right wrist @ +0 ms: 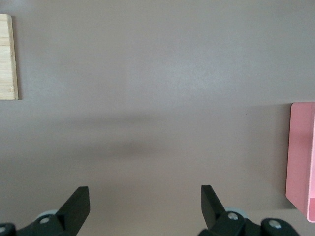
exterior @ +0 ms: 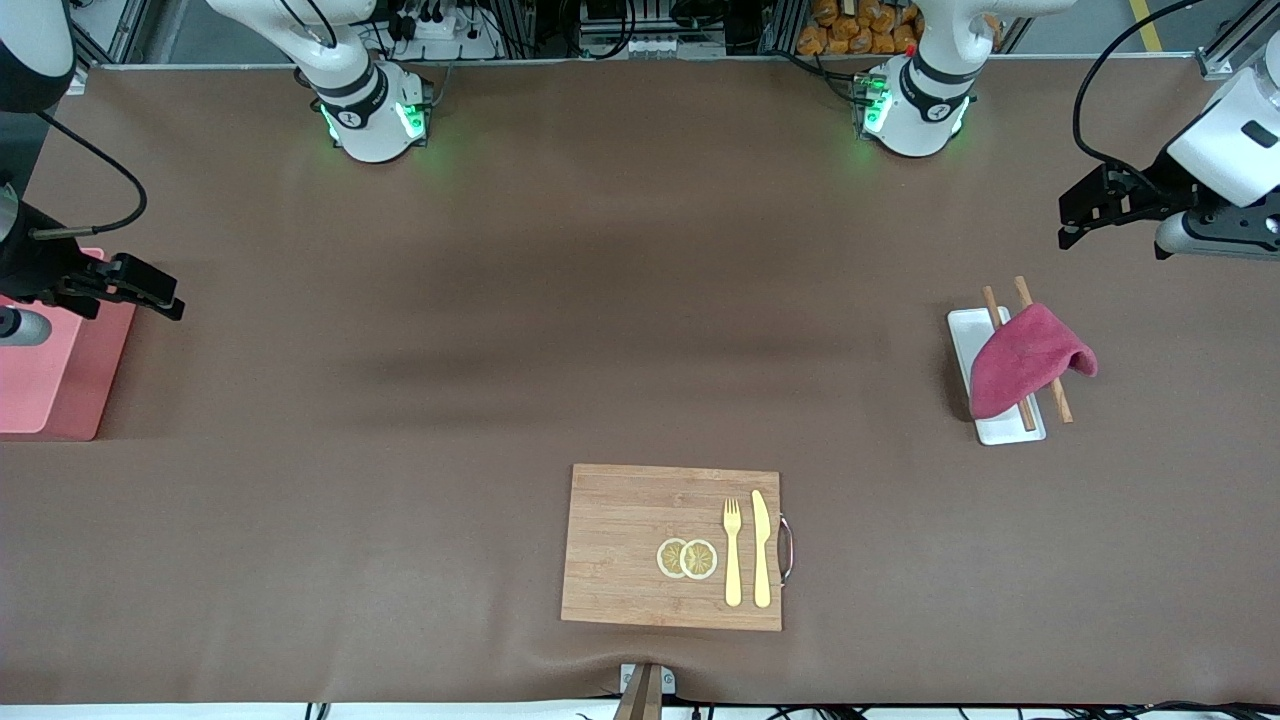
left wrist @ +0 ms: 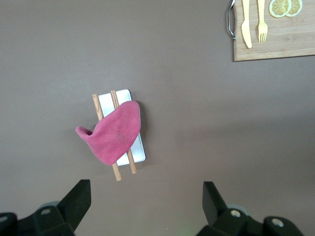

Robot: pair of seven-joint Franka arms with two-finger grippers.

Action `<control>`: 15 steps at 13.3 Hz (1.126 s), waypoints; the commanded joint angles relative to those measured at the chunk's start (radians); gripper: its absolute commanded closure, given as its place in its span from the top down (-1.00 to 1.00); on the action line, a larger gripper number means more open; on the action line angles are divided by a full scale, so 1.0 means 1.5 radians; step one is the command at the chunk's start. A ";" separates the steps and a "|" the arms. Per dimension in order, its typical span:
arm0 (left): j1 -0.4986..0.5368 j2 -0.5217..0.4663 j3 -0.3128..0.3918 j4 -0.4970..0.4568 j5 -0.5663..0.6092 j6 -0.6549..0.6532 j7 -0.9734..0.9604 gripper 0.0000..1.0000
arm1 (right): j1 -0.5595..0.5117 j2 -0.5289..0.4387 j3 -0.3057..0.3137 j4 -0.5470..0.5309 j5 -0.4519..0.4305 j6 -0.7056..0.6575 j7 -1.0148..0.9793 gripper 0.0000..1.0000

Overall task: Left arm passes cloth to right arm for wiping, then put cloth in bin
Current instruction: 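Move the left gripper toward the pink towel on the white tray, then lower the left gripper onto the pink towel and close on it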

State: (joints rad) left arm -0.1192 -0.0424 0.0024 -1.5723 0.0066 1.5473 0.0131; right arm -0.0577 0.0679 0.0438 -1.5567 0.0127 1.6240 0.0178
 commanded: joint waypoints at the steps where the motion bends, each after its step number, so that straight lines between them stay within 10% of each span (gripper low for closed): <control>1: 0.004 -0.005 0.000 0.003 -0.012 -0.005 0.015 1.00 | -0.001 -0.001 0.001 0.005 -0.002 -0.007 0.006 1.00; 11: 0.034 0.078 0.006 0.004 0.001 -0.006 -0.007 1.00 | -0.001 -0.001 0.001 0.004 -0.002 -0.008 0.006 1.00; 15: 0.095 0.190 0.007 0.012 -0.014 0.038 0.218 1.00 | -0.001 0.000 0.001 0.004 -0.002 -0.005 0.006 1.00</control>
State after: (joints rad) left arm -0.0277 0.1554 0.0147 -1.5822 0.0066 1.5631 0.1908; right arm -0.0577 0.0682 0.0437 -1.5574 0.0128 1.6232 0.0178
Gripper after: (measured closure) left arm 0.000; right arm 0.000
